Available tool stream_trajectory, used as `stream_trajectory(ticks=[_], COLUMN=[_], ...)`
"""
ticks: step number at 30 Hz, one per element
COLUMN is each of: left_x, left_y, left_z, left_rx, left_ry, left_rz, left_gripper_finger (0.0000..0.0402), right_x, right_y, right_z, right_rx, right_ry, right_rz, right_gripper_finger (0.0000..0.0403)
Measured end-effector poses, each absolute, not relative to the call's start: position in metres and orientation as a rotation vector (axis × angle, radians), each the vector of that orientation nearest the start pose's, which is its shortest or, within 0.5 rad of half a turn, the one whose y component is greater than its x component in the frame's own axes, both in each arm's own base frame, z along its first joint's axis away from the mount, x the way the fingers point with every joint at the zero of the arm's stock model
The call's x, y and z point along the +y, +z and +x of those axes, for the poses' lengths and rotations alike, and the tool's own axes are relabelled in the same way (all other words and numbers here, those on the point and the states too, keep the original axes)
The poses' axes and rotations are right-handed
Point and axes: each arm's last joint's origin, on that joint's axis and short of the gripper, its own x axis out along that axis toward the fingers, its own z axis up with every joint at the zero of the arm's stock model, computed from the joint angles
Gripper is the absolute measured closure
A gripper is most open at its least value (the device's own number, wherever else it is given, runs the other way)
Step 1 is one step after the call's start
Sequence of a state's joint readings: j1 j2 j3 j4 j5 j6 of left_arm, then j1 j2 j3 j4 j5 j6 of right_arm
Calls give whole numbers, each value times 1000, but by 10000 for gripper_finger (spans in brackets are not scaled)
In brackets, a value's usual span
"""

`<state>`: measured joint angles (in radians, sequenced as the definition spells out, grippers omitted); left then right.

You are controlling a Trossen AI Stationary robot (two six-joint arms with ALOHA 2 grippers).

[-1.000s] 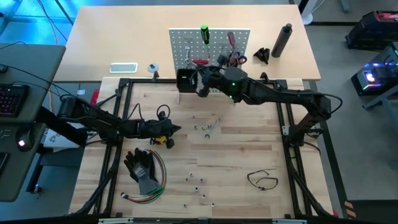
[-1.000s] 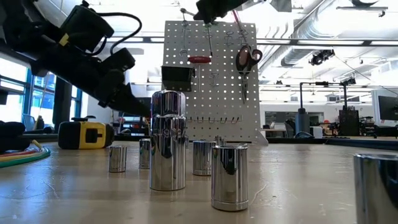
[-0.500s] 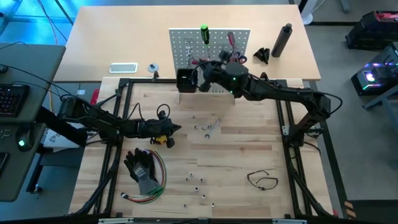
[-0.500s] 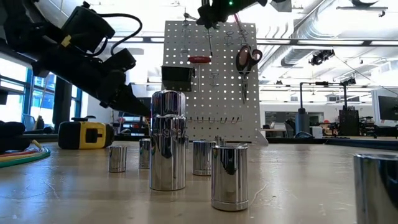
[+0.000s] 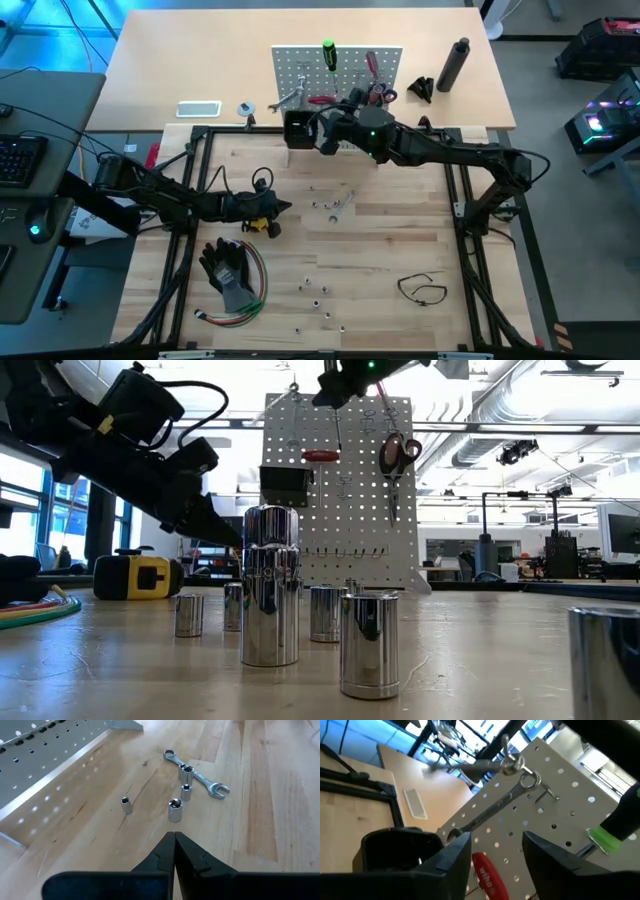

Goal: Hang tools onto peg board
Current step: Hang the silver wrench on the white peg board

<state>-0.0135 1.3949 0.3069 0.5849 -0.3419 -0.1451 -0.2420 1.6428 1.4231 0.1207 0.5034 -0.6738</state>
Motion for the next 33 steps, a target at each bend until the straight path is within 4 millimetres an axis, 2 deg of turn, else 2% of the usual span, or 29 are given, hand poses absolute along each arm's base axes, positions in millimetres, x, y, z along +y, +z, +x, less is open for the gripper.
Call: stream_trajectory(ticks=[7,14,19,23,27,33], left_x=[6,4,3,3,2,-6], left_y=[129,128,130,135,135,123], left_z=[224,225,227,240,262,299], left_rx=[471,479,482,477,489,539], left_ry=[330,277,246,222,193,90], left_rz=[-67,-81,-60,-22,10,12], left_gripper_finger=[401,401,396,371,334,293], right_x=[-88,-60,-44,-34,-24,-7], right_y=[359,355,345,331,302,233], right_z=[369,352,331,317,309,297], right_rx=[436,599,762,900,1008,1115], right_ry=[-706,-667,-616,-556,-473,-349], right_rz=[-678,-648,-529,-378,-258,-204], right_gripper_finger=[214,213,213,213,212,213])
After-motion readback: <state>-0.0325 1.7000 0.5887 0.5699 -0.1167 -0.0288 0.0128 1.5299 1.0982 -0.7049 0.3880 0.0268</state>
